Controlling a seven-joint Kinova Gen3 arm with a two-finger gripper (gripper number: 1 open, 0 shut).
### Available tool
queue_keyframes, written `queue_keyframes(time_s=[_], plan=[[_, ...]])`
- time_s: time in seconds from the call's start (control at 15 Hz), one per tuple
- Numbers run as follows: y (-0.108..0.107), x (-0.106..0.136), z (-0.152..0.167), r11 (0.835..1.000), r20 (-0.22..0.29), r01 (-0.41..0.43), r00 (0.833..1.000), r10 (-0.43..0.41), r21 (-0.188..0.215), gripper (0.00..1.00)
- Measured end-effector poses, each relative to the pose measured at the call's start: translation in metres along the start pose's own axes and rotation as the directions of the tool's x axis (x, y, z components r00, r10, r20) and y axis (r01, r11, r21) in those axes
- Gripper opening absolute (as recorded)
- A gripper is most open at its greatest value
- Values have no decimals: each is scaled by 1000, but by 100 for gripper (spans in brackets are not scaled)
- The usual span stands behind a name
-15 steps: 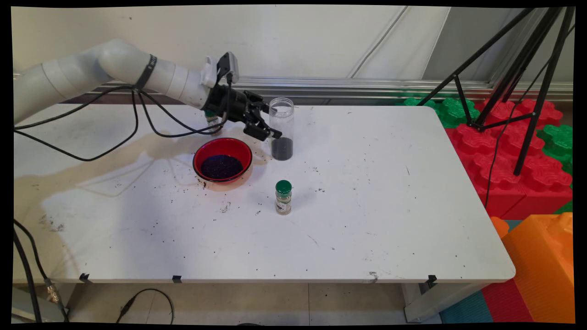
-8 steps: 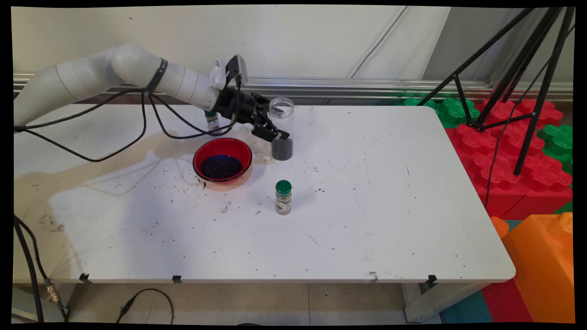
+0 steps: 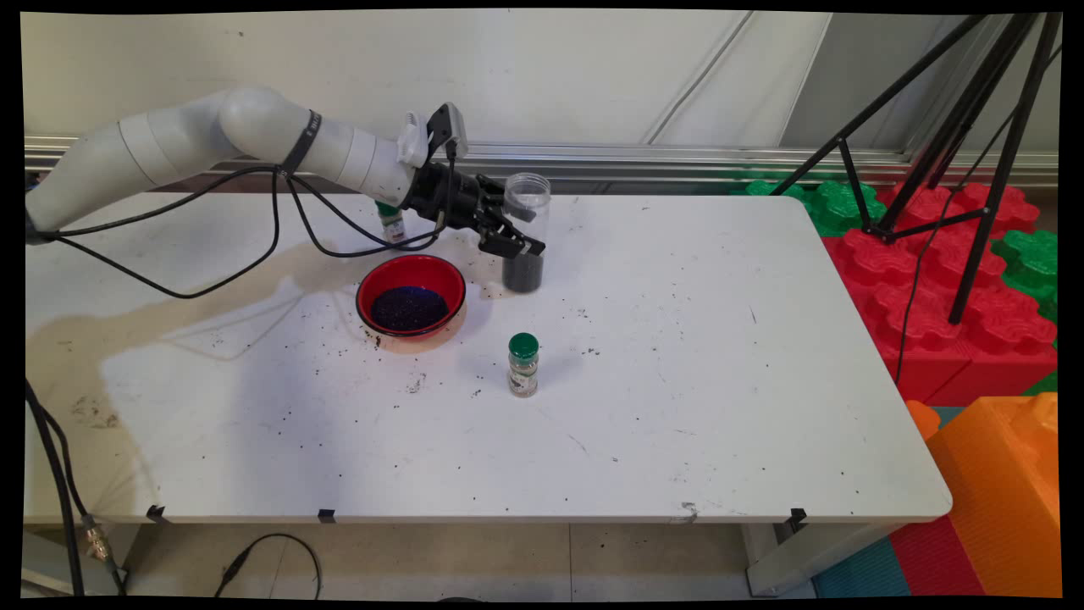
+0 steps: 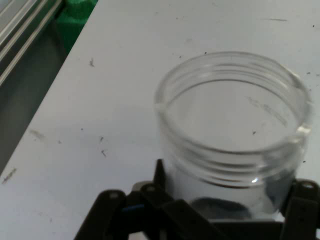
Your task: Pick up the black seasoning powder from the table, then pour the black seasoning powder in the red bowl
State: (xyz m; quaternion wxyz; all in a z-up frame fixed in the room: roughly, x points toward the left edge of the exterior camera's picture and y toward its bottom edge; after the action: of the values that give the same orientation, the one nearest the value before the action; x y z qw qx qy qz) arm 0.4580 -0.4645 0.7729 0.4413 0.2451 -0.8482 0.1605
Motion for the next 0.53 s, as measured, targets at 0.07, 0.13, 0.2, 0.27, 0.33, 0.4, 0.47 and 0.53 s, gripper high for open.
queue_keyframes(time_s=[0.07,0.13,0.2,0.27,0.33,0.4,0.47,0.53], plan=[[0,0,1,1000,0,0,1000,0,0,0],[0,0,1,1000,0,-1,1000,1,0,0],[0,0,1,1000,1,-3,1000,3,-1,0],[0,0,2,1000,1,-4,1000,4,-1,0],[1,0,2,1000,2,-6,1000,6,-2,0],[1,0,2,1000,2,-9,1000,9,-4,0],[2,0,1,1000,2,-13,1000,13,-6,0],[3,1,1,1000,0,-17,1000,17,-8,0]])
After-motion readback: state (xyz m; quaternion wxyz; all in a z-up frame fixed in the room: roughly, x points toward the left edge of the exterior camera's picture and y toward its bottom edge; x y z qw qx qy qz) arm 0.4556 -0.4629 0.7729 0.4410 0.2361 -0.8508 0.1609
